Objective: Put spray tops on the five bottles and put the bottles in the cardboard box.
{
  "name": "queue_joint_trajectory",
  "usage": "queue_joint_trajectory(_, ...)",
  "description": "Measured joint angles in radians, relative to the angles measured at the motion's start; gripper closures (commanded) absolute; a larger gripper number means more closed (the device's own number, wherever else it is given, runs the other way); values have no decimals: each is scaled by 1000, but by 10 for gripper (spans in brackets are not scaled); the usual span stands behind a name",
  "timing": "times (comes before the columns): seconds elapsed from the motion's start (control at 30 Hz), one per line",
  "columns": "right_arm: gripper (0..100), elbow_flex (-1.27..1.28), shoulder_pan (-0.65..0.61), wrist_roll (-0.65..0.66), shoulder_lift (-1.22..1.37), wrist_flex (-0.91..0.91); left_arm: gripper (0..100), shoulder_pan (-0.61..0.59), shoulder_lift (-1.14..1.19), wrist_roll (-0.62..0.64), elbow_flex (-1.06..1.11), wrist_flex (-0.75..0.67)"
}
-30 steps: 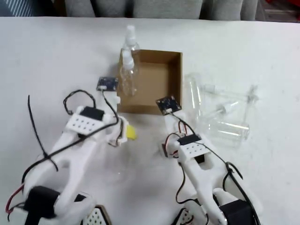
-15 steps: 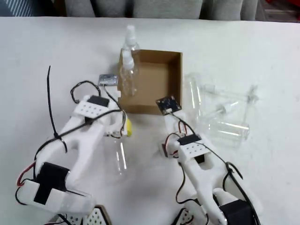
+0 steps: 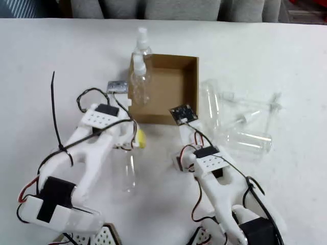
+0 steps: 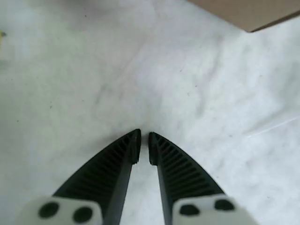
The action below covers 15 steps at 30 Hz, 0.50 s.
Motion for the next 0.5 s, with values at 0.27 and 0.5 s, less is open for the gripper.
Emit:
queue_joint_trajectory(0.27, 981, 0, 0, 0, 0, 0, 702, -11, -29, 68, 3, 0)
queue_joint_trajectory(0.5, 981, 0, 0, 40, 0, 0, 701, -8, -210, 74, 157, 0)
